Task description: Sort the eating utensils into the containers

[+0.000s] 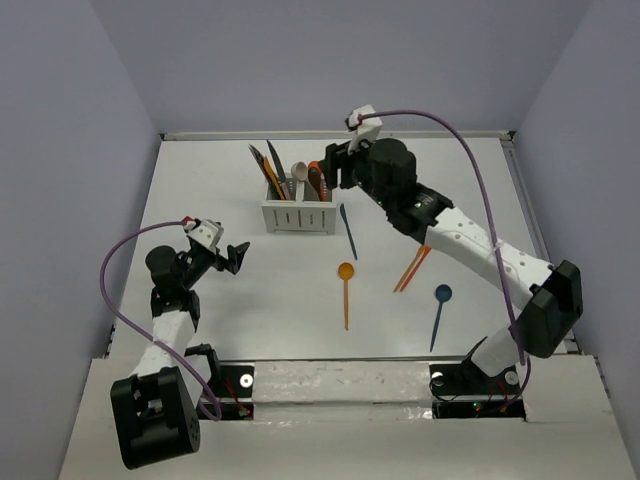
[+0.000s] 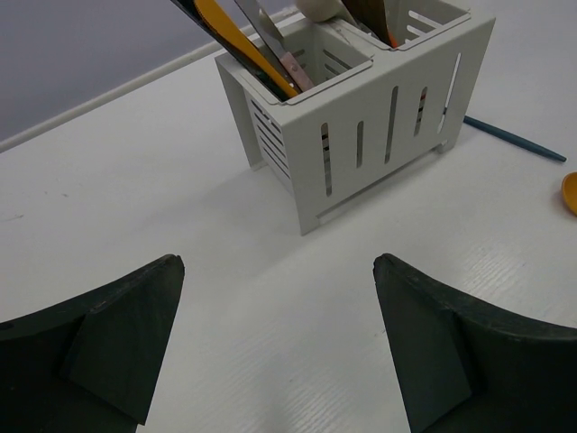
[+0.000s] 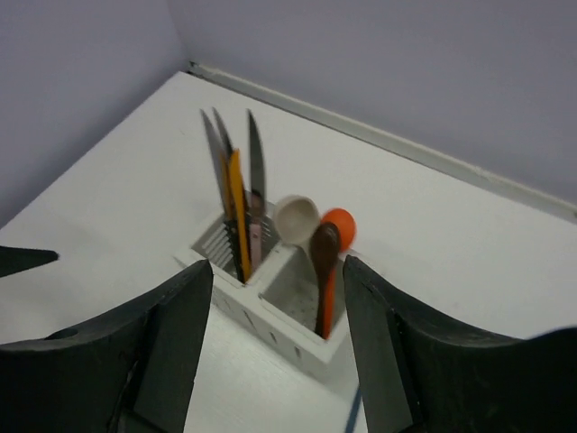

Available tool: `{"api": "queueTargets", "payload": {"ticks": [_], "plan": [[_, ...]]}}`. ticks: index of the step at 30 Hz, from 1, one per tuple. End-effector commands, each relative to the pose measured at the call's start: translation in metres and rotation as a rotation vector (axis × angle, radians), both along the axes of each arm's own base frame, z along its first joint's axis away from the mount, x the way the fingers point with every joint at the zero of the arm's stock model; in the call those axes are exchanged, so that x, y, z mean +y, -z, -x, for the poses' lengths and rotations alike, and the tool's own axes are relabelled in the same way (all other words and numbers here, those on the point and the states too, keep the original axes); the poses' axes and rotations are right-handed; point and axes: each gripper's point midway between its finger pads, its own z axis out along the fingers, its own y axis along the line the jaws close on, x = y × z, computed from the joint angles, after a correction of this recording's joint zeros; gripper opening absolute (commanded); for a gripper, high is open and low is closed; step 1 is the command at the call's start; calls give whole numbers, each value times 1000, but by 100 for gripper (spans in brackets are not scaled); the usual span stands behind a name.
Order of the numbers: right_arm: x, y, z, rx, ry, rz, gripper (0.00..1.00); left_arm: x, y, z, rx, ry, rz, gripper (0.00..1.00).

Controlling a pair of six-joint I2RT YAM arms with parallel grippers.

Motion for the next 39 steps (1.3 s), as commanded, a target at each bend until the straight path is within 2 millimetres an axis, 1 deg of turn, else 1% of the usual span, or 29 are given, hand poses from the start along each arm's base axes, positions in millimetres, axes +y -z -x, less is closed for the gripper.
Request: {"api": "queueTargets", "payload": {"ticks": [1, 2, 3, 4, 5, 7, 8, 9, 10, 12, 13, 15, 16, 19, 20, 24, 26, 28, 29, 30, 31, 32, 33, 34, 35, 36, 37, 38, 39], "plan": [[-84, 136, 2, 493, 127, 174, 67, 0, -8, 2, -64, 3, -27, 99], [-93, 156, 1, 546, 137, 195, 67, 1, -9, 1, -69, -3, -29, 99], [-100, 170, 3, 579, 133, 240, 68, 1, -9, 1, -70, -5, -29, 99], [-103, 180, 3, 594, 136, 276, 74, 2, -8, 0, -66, -12, -29, 99], [-105, 200, 5, 638, 139, 324, 78, 2, -7, -1, -63, -14, -29, 99], [-100, 212, 5, 669, 103, 347, 84, 2, -6, -2, -60, -14, -28, 99], [-96, 223, 3, 690, 91, 359, 85, 3, -6, -2, -60, -17, -28, 99], [-94, 227, 2, 698, 87, 363, 85, 3, -7, -2, -63, -15, -30, 99], [-92, 232, 1, 708, 77, 370, 85, 3, -5, -1, -60, -18, -30, 99], [-86, 238, -4, 715, 58, 378, 76, 3, -6, 0, -68, -18, -35, 99], [-83, 254, -4, 745, 40, 402, 70, 3, -6, 0, -69, -18, -36, 99], [-77, 265, -1, 781, 3, 409, 67, 3, -6, 0, -74, -18, -39, 99], [-77, 275, -2, 801, 5, 419, 66, 4, -6, 0, -72, -21, -37, 99], [-80, 287, -3, 825, 35, 432, 66, 4, -6, -1, -72, -26, -38, 99], [-87, 298, -6, 832, 74, 460, 64, 4, -6, -1, -70, -26, -36, 99], [-89, 323, -10, 873, 107, 492, 62, 5, -6, -2, -66, -29, -34, 99], [-89, 336, -15, 897, 141, 501, 56, 7, -5, -3, -68, -42, -40, 99], [-94, 343, -14, 924, 175, 518, 51, 8, -5, -3, -68, -46, -39, 99], [-100, 345, -16, 922, 210, 540, 43, 8, -5, -4, -66, -47, -39, 99], [-107, 348, -13, 932, 233, 562, 39, 8, -4, -4, -65, -47, -39, 99], [-117, 345, -16, 923, 278, 563, 30, 9, -4, -4, -65, -50, -40, 99], [-129, 351, -10, 945, 301, 571, 26, 9, -4, -5, -63, -53, -39, 99], [-134, 346, -9, 947, 321, 552, 21, 9, -4, -5, -64, -56, -39, 99], [-137, 345, -4, 952, 327, 554, 12, 10, -5, -5, -67, -61, -40, 99], [-145, 344, -3, 955, 345, 550, 8, 11, -6, -5, -72, -64, -44, 99], [-148, 344, 0, 951, 352, 551, 6, 10, -6, -5, -73, -61, -42, 99], [-156, 350, 12, 970, 360, 569, 2, 10, -5, -4, -71, -58, -42, 99], [-163, 342, 12, 959, 379, 559, 0, 10, -6, -4, -73, -58, -42, 99], [-165, 341, 16, 962, 381, 559, 0, 10, -6, -4, -74, -58, -43, 99]]}}
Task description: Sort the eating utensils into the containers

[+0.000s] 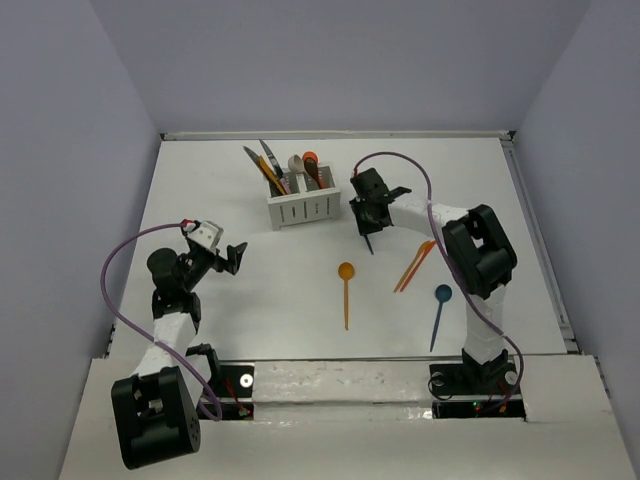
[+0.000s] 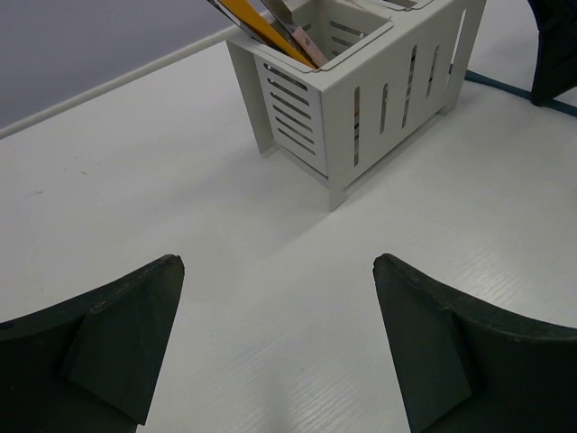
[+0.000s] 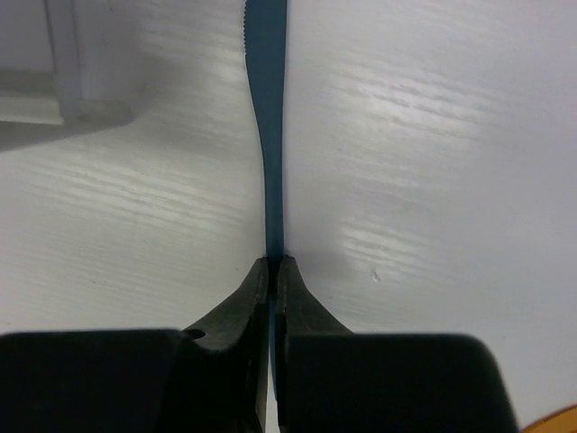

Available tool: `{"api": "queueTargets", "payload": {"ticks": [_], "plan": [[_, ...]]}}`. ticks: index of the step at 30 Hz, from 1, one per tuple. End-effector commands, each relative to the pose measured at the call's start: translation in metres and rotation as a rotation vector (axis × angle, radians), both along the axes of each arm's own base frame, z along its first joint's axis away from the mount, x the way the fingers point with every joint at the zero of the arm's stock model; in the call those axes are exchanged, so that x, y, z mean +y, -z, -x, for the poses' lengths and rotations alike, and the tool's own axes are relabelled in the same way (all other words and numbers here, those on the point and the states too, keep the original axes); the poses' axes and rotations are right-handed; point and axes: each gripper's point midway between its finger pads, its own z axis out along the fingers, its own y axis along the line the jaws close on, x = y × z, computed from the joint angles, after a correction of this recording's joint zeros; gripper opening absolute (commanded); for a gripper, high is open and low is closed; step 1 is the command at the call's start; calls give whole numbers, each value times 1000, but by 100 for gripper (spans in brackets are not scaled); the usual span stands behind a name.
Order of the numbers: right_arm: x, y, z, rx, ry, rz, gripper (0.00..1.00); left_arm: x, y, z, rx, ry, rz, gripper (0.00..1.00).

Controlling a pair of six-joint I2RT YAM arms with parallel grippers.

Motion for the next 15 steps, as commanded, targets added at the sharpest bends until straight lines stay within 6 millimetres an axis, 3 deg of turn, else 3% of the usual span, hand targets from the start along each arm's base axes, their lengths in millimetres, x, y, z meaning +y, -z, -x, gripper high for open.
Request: {"api": "queueTargets", "payload": {"ticks": [1, 5, 6, 7, 8, 9, 10, 11, 12, 15], "plan": [[-62, 30, 46, 132, 96, 147, 0, 0, -14, -2, -78, 3, -32, 99], [-74, 21, 51, 112, 122, 121, 0, 1, -15, -6, -63, -9, -3, 99], [-78, 20, 49, 109, 132, 115, 0, 0, -31, -15, -79, -15, 2, 95], [-77, 20, 49, 109, 130, 109, 0, 0, -19, -16, -24, -38, 17, 91], [-80, 21, 49, 114, 139, 103, 0, 7, -43, -32, -45, -90, 15, 87], [-78, 22, 49, 115, 133, 89, 0, -3, -28, -37, 56, -79, 20, 82], [-77, 23, 49, 113, 135, 83, 0, -1, -49, -51, 40, -109, 9, 80], [-80, 23, 48, 113, 142, 82, 0, -4, -34, -56, 119, -108, 2, 78], [-80, 25, 47, 113, 142, 83, 0, -13, -39, -62, 117, -89, -10, 75], [-79, 24, 46, 108, 143, 80, 0, -16, -19, -67, 167, -85, -40, 70]]}}
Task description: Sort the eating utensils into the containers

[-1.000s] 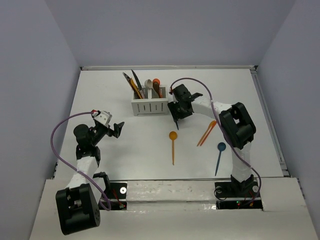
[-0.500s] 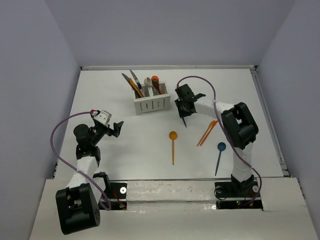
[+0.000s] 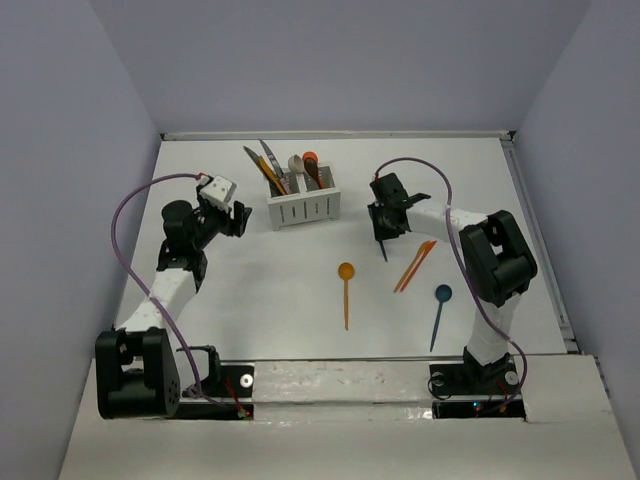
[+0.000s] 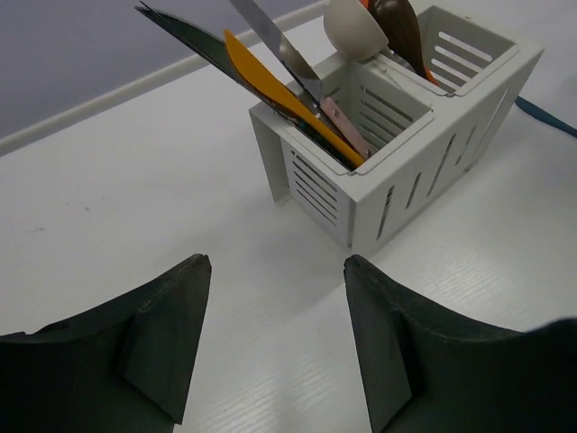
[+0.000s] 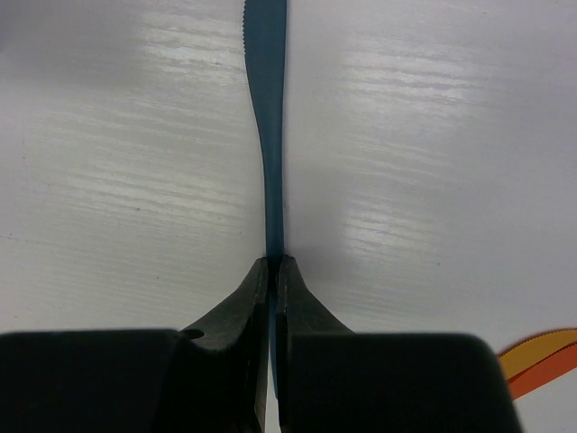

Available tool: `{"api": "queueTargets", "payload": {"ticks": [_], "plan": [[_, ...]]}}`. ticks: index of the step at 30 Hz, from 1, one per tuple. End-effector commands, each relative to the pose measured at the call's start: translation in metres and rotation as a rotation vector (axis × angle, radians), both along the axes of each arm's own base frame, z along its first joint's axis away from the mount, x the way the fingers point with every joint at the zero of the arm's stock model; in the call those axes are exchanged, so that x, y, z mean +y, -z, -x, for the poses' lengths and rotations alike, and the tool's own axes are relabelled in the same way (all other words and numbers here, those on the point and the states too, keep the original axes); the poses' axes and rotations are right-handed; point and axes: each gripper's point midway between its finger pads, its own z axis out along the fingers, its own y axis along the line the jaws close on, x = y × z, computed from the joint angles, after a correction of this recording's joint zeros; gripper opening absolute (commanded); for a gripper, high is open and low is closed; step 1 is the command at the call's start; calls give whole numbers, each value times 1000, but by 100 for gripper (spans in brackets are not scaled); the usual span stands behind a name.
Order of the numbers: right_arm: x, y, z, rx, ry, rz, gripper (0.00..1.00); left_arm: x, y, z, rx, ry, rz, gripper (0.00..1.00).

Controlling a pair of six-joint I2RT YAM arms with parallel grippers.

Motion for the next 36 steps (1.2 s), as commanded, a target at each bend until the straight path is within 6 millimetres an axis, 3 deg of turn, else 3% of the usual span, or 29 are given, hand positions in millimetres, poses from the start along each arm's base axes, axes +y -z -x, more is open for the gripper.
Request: {"api": "queueTargets", "payload": {"ticks": [1, 5, 8, 11, 19, 25, 36], "plan": [[-31, 22, 22, 96, 32, 93, 0, 0, 19, -7, 77, -26, -47, 70], [-32, 20, 17, 80, 35, 86, 0, -29, 27, 13, 45, 101, -102, 73], [-33, 21, 12, 76, 36, 76, 0, -63, 27, 21, -11, 188, -175, 82], [-40, 21, 8, 77, 43, 74, 0, -68, 28, 15, 6, 189, -148, 83], [-42, 27, 7, 80, 47, 70, 0, -48, 53, -29, 72, -2, -133, 80], [-50, 35, 15, 95, 59, 98, 0, -56, 55, -57, 81, -24, -91, 79], [-50, 31, 16, 80, 54, 93, 0, -43, 62, -74, 86, -129, -89, 81]]}}
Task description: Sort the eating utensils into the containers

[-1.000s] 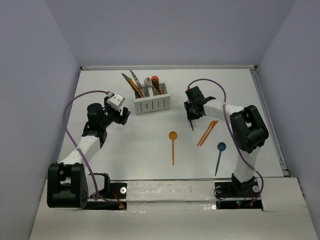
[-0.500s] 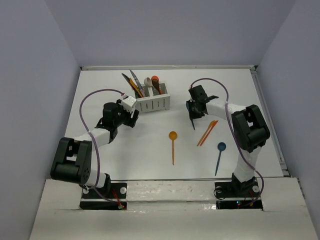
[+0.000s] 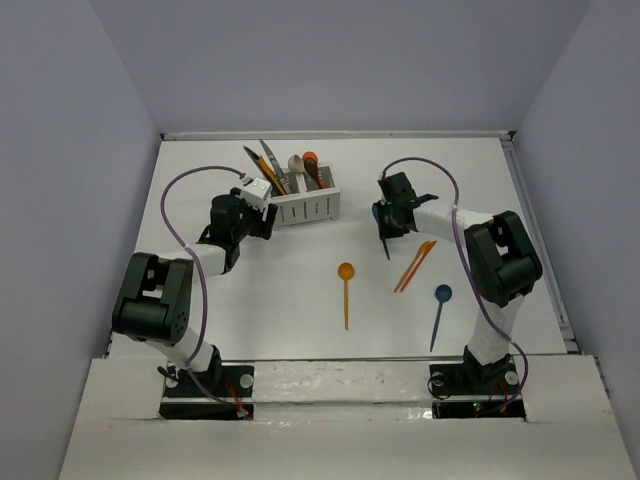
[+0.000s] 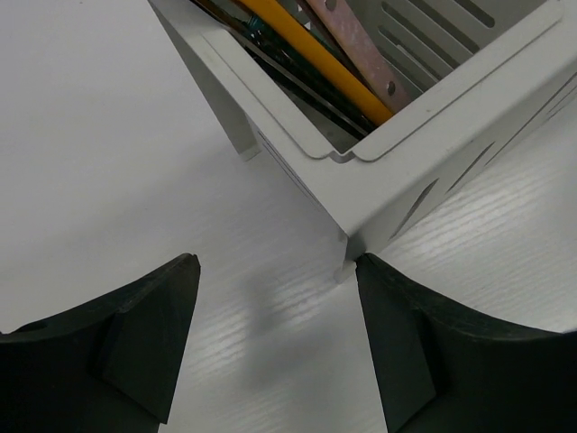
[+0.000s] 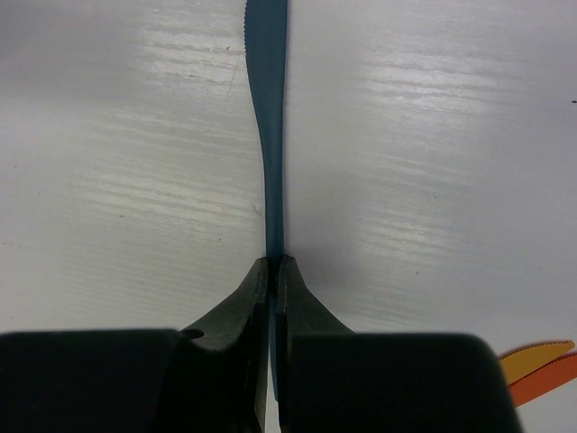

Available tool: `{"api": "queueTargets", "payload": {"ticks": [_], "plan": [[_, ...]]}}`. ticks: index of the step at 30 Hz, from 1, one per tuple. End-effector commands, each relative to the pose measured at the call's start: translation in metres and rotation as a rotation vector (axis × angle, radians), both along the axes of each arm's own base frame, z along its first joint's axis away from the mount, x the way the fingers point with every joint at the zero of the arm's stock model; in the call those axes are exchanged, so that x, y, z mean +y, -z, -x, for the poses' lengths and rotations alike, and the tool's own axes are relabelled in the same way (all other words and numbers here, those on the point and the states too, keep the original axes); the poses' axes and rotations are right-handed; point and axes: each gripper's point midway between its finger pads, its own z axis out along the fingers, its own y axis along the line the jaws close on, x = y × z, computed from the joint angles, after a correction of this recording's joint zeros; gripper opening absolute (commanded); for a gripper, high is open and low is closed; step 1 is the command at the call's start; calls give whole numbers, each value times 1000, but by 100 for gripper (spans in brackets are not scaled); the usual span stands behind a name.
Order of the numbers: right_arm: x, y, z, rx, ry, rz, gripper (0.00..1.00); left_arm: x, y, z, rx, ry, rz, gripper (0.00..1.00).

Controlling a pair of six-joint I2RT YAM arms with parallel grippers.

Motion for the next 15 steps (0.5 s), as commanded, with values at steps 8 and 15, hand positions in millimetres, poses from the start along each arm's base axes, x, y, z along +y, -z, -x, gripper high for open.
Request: {"api": "queueTargets", "payload": {"ticks": [8, 15], "plan": [[-39, 30, 24, 101, 40, 131, 19, 20, -22, -34, -69, -163, 0, 82], [-33, 13, 3, 59, 37, 129, 33, 26, -19, -40, -46, -209, 2, 86]]}}
